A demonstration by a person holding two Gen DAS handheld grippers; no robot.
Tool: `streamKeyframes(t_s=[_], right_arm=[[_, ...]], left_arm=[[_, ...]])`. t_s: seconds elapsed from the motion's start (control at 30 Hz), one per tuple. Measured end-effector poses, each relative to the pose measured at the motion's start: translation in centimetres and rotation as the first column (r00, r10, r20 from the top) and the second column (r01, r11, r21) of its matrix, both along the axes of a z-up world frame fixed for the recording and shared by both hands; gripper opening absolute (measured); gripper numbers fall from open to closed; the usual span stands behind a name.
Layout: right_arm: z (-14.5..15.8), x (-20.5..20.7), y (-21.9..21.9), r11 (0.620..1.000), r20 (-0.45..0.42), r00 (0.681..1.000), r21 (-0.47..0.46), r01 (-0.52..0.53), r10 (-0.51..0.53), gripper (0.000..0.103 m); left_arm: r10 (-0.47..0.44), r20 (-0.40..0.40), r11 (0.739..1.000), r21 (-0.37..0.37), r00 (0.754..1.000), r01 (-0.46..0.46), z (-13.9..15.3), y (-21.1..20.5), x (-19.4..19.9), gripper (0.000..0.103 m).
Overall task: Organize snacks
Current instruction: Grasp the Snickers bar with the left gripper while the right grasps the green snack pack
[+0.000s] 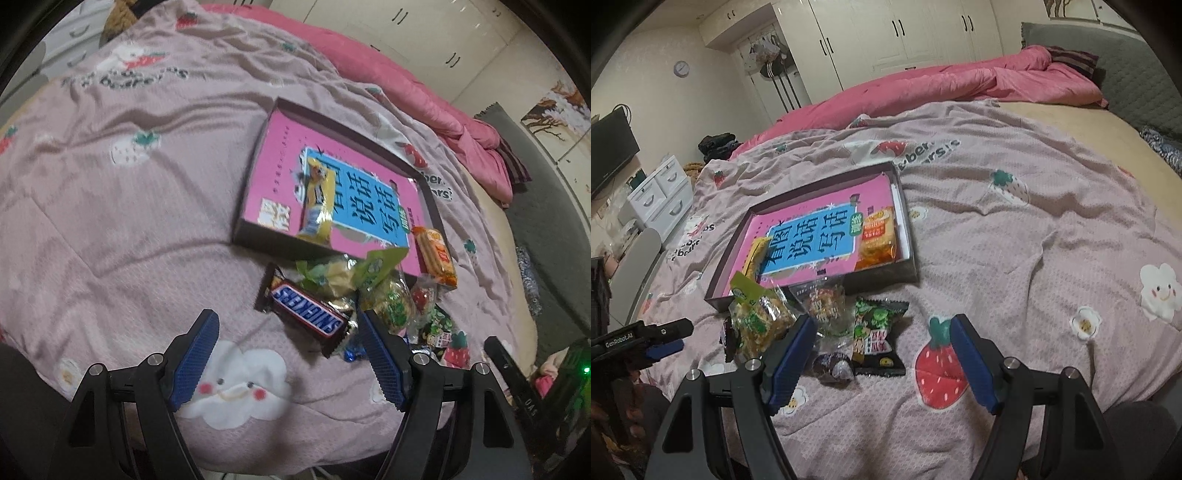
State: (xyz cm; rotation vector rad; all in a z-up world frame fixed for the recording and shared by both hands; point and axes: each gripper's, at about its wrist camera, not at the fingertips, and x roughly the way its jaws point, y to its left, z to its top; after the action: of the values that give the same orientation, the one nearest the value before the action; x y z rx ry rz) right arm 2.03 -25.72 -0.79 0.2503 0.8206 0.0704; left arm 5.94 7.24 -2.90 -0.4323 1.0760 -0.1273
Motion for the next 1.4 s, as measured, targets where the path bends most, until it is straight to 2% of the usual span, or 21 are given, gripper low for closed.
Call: streamKeyframes(t_s=[0.23,0.43,0.83,0.9,1.13,1.23,1.3,1.4], right_arm=[[-1.8,0.9,0.2,1.0,-0.067,0.998,-0.011,-0.001,0.0,0.075],[-3.4,1.9,0.5,1.0,-0.118,0.993,-0.007,-0.011,0.01,0.075],[-4.3,3.3,1.5,0.999,-0.136,0.99,-0.02,-0.037,0.034,0.075],[-4.4,3.4,1.5,0.999,-0.136,0.99,-0.018,-0.038,0.035,0.075],[-4.7,4.0,1.6,0.999,-0.141,0.989,-0.026,-0.044,0.04,0.075],[-5.0,4.1,1.6,0.998,-0.15,0.988,-0.033,-0.05,0.044,0.074],[-5.3,4.4,1.7,0.998,-0.162,0.986,-0.041,-0.054,0.047,0.069],[-5.5,4.6,2.0,0.996,-0.158,0.986,-0.054,-0.069,0.06,0.063]], left_arm=[[0.012,-0.036,0.996,-0.083,0.999,-0.015,-1.2,-0.4,0.2,0.079],[0.031,-0.051,0.995,-0.094,0.998,-0.036,-1.9,-0.6,0.8,0.079],[0.105,-0.143,0.983,-0.136,0.984,-0.124,-4.2,-0.4,2.6,0.079],[0.119,-0.163,0.975,-0.167,0.979,-0.146,-4.7,-0.5,2.8,0.079],[0.153,-0.2,0.966,-0.175,0.968,-0.189,-5.3,-1.5,3.7,0.077],[0.153,-0.213,0.964,-0.184,0.965,-0.193,-5.6,-1.9,3.9,0.069],[0.149,-0.221,0.963,-0.19,0.964,-0.193,-5.8,-2.1,4.2,0.059],[0.151,-0.221,0.958,-0.207,0.963,-0.198,-6.1,-1.9,4.2,0.057]])
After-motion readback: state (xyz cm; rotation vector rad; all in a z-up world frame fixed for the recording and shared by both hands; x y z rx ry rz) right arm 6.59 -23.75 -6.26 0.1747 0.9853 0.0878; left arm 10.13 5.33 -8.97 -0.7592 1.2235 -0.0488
